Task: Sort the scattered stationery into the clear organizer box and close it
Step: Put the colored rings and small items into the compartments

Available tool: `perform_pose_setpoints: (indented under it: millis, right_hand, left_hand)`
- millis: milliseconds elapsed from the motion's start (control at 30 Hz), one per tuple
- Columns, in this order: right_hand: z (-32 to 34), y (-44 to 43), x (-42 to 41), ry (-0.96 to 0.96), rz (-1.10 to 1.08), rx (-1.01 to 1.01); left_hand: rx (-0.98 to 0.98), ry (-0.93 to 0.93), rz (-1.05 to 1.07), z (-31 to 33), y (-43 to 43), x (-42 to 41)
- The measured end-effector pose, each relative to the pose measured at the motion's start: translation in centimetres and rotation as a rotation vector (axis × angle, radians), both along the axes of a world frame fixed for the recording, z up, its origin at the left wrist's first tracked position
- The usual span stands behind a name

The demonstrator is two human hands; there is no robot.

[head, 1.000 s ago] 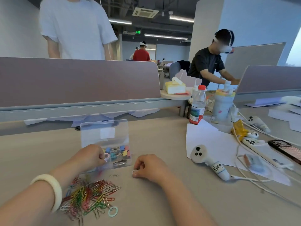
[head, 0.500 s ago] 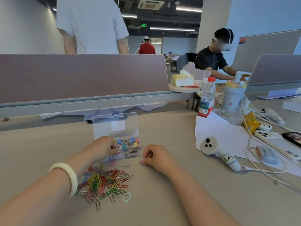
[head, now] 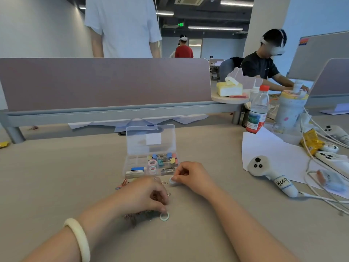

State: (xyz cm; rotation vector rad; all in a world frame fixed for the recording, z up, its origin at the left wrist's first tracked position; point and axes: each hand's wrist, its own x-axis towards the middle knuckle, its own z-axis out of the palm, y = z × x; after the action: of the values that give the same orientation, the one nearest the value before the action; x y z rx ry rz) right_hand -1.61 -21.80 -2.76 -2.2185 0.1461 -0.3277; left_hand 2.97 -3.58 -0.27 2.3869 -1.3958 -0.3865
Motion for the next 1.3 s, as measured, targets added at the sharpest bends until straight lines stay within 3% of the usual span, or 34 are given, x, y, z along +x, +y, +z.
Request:
perform_pose_setpoints:
  millis: [367,567,700,833,1133,1300]
  right_hand:
    - [-0.1,0.6,0.1,-0.001,0.028,0.021]
    - [0.2,0.4,0.1,-0.016,0.052,0.051]
    - [0.0,0.3,0.2,-0.015,0.057,0.076]
    - [0.1,0.4,0.2,-0.010,0.067,0.093]
    - [0.0,-0.4,0.3,-0.018,0.042,0.135]
    - [0.0,-1.1,0.2,-0.017,0.024,0.191]
  left_hand:
    - [-0.061,-0.208,0.017,-1.4,0.1,-2.5]
    - [0.097,-0.313,0.044,-0.8,-1.2,-3.1]
    - [0.232,-0.213,0.112,0.0,-2.2,-3.3]
    - [0.213,-0.083,0.219,0.1,-2.5,-3.5]
    - [0.363,-0.245,0.218,0.8,-3.6,-4.3]
    - [0.402,-0.187,0.242,1.2,-3.8,-4.4]
